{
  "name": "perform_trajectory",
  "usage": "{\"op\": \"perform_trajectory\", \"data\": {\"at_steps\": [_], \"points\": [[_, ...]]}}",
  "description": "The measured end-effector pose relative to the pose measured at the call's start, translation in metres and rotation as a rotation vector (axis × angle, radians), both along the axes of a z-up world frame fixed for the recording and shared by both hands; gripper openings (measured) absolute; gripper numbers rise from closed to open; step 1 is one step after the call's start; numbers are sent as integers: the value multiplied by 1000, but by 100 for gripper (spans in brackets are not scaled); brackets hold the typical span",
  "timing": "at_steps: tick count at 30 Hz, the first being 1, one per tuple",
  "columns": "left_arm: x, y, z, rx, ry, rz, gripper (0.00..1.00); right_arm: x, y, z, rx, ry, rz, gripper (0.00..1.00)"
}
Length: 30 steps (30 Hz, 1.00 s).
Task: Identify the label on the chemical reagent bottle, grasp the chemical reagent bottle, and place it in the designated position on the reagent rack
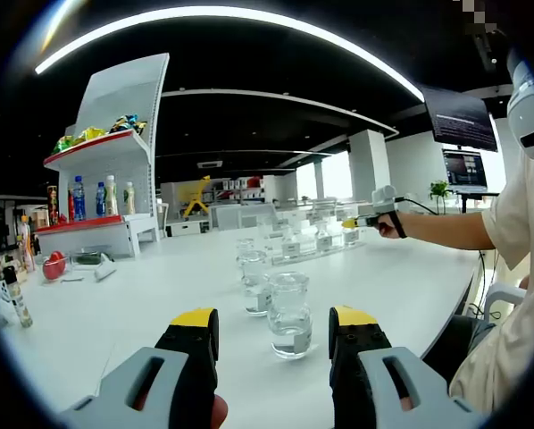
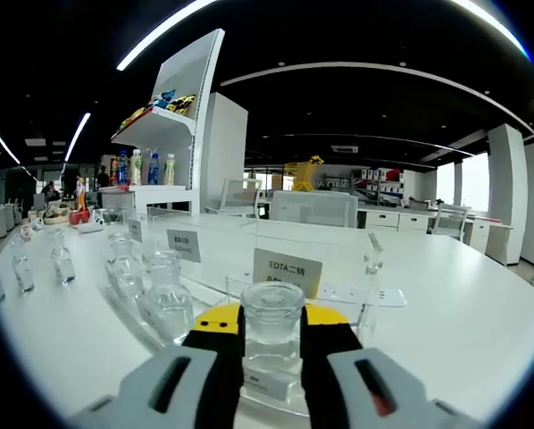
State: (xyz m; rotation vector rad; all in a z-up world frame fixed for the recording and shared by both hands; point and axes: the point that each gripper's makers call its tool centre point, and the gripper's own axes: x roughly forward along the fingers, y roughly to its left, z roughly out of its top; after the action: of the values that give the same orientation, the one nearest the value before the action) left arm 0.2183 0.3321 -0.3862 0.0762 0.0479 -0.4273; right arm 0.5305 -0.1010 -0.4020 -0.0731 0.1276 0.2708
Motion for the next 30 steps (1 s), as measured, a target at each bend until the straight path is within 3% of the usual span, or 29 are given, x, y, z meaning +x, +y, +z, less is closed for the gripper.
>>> {"op": "perform_trajectory", "data": {"at_steps": [1,2,5,22,30], "points": [[0,0,0,0,0,0,49,-1,0,-4,-3,20,-1,25],[0,0,0,1,0,-1,49,-1,2,-6,48,28,-8,25],[0,-1,1,1,-2,-4,49,-2,0,-6,10,22,-9,26],[-5,4,11,-9,-30,2,49,-4,3,-6,18,26,1,34],[-7,6,18,-27,-54,-4,49,-17,-2,8,33,13,-6,35]]}}
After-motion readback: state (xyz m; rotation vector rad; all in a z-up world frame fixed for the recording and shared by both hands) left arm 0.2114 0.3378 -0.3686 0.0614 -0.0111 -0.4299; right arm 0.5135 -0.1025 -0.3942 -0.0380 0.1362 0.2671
